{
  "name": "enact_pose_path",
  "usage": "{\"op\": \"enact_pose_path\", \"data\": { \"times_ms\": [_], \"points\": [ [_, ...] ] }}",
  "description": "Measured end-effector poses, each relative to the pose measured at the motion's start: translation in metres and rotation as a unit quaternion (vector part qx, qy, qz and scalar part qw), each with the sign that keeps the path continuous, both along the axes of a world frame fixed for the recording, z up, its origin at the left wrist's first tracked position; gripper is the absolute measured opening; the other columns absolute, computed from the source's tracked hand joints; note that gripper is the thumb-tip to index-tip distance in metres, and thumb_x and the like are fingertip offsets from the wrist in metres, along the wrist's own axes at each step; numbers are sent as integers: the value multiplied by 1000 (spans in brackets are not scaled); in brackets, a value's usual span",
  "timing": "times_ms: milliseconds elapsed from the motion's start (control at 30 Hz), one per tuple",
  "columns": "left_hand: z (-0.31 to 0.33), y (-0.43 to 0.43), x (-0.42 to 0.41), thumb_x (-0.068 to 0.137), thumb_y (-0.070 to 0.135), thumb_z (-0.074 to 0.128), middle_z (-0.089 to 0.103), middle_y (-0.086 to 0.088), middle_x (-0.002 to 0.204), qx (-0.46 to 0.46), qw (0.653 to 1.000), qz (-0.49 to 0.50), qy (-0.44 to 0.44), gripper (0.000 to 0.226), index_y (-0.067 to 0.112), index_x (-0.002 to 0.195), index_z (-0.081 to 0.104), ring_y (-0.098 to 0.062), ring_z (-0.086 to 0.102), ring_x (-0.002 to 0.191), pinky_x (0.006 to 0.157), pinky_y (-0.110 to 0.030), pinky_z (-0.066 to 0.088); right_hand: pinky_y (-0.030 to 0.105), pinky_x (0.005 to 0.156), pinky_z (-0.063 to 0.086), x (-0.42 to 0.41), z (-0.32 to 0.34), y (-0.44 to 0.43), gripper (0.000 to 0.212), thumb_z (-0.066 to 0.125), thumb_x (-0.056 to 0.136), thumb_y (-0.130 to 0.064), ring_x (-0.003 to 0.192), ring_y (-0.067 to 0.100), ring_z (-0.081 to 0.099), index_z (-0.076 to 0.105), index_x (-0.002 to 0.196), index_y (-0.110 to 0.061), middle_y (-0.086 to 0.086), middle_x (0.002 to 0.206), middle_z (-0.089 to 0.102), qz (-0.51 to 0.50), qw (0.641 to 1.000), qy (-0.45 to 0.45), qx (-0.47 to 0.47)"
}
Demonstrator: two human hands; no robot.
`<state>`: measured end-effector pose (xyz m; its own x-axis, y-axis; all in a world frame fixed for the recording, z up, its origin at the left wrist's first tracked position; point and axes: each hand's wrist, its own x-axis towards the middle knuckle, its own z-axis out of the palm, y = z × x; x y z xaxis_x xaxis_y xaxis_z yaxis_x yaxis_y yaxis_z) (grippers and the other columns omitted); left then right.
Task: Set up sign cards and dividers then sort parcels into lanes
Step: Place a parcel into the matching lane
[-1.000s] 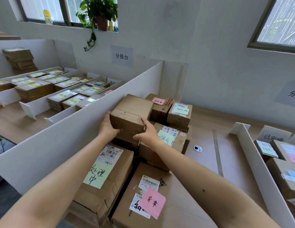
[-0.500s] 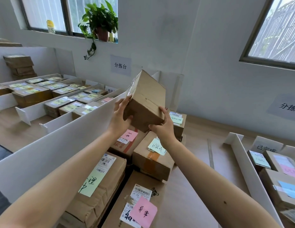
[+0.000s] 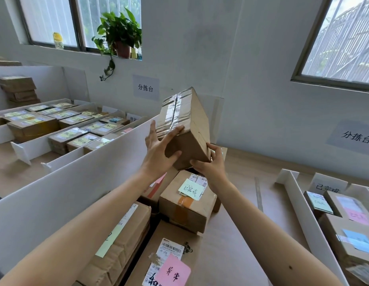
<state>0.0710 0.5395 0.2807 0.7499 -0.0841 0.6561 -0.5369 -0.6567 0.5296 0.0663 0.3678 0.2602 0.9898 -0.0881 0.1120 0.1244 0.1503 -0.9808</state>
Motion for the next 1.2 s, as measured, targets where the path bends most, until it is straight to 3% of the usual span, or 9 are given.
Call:
{"op": "enact_pose_path", "data": {
  "times_ms": [200,400,567,667,767,833,933,1000,1200],
  "points": [
    [-6,2,-1,73,12,79,32,-17,147,-106,994,-2,-37,62,38,122,51,-28,33,133,99,-27,34,43,84,58,1,-2,-8,64,79,72,4,106,23,59,42,108,-34,3,124,46,-6,999,-3,-33],
    [-5,-2,-4,76,14,77,58,-5,128,-123,991,-41,-32,58,34,122,48,-24,54,115,94,-40,50,50,87,55,4,-9,-7,58,80,72,-1,107,25,61,42,104,-31,3,121,55,-27,995,-15,-99],
    [-11,-5,-7,77,3,74,57,-4,125,-104,991,-75,-48,60,34,120,46,-17,54,111,88,-44,55,49,87,56,4,-14,-6,55,82,73,-11,104,24,65,41,104,-30,6,121,62,-27,984,-32,-172],
    [-15,-11,-8,78,0,72,53,-8,131,-84,992,-75,-58,63,36,122,44,-22,54,114,91,-44,53,41,87,57,0,-14,-2,62,81,76,-19,102,16,66,39,121,-22,3,119,64,-27,980,-48,-193],
    [-23,-13,-7,79,-2,71,44,-12,142,-50,994,-69,-65,65,35,123,43,-32,51,121,98,-43,49,9,82,50,-7,-3,-1,79,83,73,-17,96,-1,57,36,137,-15,-8,114,58,-53,967,-102,-226],
    [-26,-12,-7,79,-3,71,42,-12,144,-33,995,-65,-66,66,35,125,41,-33,50,123,99,-42,47,3,79,47,-9,2,-3,90,84,71,-14,99,4,56,29,143,-16,-8,115,55,-71,957,-142,-245],
    [-28,-10,-8,81,-1,69,40,-12,146,-23,996,-57,-67,66,36,126,39,-33,47,125,100,-45,46,33,98,51,-10,6,-6,101,84,71,-16,120,19,55,19,145,-35,6,135,54,-79,943,-192,-262],
    [-27,-10,-10,83,0,68,40,-12,146,-19,996,-55,-70,63,35,127,39,-34,47,125,100,-46,45,51,97,49,-10,6,-5,96,83,72,-19,125,25,52,22,142,-43,5,139,51,-82,929,-212,-291],
    [-15,-17,-14,82,2,69,37,-10,148,-27,994,-63,-80,75,33,137,28,-32,37,133,101,-45,42,45,87,55,-15,7,-5,66,79,74,-5,108,26,61,50,119,-43,-9,123,58,-93,938,-223,-249]
  ]
}}
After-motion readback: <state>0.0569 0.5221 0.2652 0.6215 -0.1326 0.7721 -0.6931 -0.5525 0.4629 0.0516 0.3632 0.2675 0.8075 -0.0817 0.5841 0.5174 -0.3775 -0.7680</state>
